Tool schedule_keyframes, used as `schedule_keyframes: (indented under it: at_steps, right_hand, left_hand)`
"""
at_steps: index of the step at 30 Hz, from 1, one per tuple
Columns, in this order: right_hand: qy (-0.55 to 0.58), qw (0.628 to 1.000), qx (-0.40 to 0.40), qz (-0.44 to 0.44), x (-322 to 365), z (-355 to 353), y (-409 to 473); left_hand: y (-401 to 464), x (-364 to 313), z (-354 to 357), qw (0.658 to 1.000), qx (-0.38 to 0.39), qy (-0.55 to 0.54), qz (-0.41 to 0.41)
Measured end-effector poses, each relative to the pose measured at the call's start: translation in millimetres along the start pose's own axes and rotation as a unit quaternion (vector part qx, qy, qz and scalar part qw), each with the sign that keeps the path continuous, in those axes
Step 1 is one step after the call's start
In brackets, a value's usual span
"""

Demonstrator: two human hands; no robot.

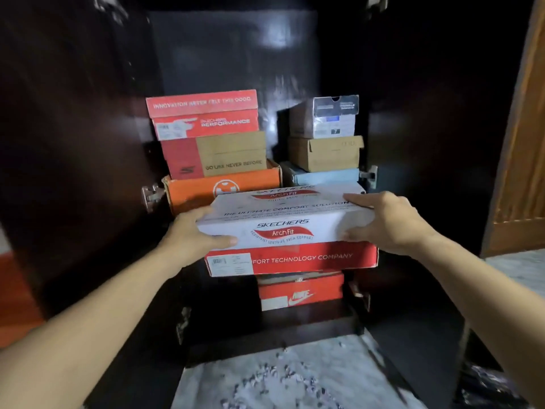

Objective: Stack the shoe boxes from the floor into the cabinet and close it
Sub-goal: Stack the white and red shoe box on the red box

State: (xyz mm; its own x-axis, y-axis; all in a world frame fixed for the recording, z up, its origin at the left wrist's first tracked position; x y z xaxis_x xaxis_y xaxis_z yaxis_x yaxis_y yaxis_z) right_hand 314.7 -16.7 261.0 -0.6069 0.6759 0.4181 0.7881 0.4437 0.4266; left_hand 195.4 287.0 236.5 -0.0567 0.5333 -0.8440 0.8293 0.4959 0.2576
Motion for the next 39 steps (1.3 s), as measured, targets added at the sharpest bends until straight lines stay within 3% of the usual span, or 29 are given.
schedule_keyframes:
  at_steps: [14,22,26,34,39]
  right_hand:
    - [0.071,0.984,-0.121,-0.114,93,-84,166]
    - [0.147,0.962,-0.204,-0.109,140,-117,276]
    - [0.156,0.963,-0.203,-0.081,159,-106,320]
    - [0.164,0.958,-0.229,-0.046,183,-63,371]
    - [0.057,0.962,-0.259,-0.066,194,-45,385]
  left_hand:
    - [126,-122,-114,0.981,-0.157,-0.05,0.104]
    - [209,-181,-176,0.961,-0.233,-0.061,0.137]
    - [252,-181,-189,0.955,-0.271,-0.047,0.108]
    - [296,-165,-197,0.913,-0.359,0.161,0.105]
    - [307,-169,-176,0.829,-0.355,0.408,0.144]
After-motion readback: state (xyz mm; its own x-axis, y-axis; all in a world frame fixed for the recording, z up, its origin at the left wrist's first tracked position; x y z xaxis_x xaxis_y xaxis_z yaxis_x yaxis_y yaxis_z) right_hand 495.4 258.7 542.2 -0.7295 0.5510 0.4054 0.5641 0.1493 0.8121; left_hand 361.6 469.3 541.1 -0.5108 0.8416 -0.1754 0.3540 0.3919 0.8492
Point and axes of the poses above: each hand's wrist, its own y-axis towards the middle knuckle, its own z-axis out of the palm, x = y × z, the point moved 5 cm from there along y, towards the middle knuckle, and after that the axes turned 4 degrees about -z, right-handed, at the moved point
